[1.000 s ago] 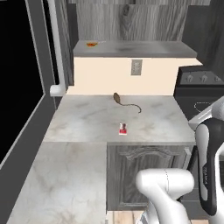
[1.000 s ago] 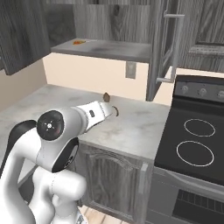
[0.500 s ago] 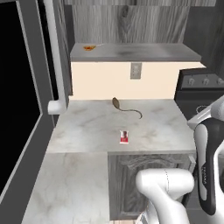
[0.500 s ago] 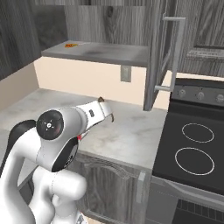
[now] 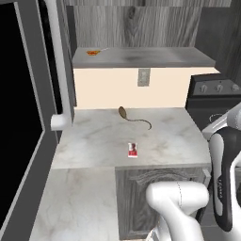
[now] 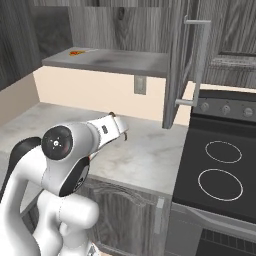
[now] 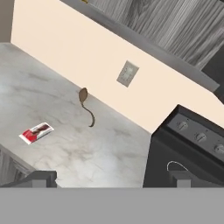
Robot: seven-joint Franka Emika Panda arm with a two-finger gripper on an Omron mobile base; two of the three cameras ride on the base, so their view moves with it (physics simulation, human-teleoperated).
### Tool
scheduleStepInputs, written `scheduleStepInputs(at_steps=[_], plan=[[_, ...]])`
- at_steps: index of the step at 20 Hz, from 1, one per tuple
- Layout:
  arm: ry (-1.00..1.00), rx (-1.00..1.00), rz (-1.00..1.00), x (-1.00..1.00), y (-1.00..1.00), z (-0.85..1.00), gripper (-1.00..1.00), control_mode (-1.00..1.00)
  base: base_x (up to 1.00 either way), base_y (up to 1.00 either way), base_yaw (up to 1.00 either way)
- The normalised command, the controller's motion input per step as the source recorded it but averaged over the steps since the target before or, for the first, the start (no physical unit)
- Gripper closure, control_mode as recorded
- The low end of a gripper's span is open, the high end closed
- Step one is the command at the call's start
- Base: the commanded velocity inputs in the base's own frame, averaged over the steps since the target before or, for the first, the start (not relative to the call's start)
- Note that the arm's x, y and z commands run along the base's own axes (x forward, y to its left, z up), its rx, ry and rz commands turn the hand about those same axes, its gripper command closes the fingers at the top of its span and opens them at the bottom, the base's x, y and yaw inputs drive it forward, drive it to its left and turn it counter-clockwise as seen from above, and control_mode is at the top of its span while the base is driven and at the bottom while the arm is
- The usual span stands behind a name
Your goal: Pick the honey bottle and bar from the counter and place them in the cabinets closest to them.
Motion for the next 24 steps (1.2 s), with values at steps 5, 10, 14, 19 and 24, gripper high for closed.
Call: scheduleStepInputs(at_steps=[5,10,14,19,24], plan=[[0.0,0.0,0.0,0.0,0.12,0.0,-1.0,-1.0,0.0,0.0,0.0],[0.0,0.0,0.0,0.0,0.47,-0.11,-1.0,-1.0,0.0,0.0,0.0],[0.0,0.0,0.0,-0.03,0.37,-0.09,-1.0,-1.0,0.0,0.0,0.0],[0.0,0.02,0.0,-0.07,0.14,0.0,-1.0,-1.0,0.0,0.0,0.0],[0.0,0.04,-0.06,0.0,0.27,-0.22,-1.0,-1.0,0.0,0.0,0.0]])
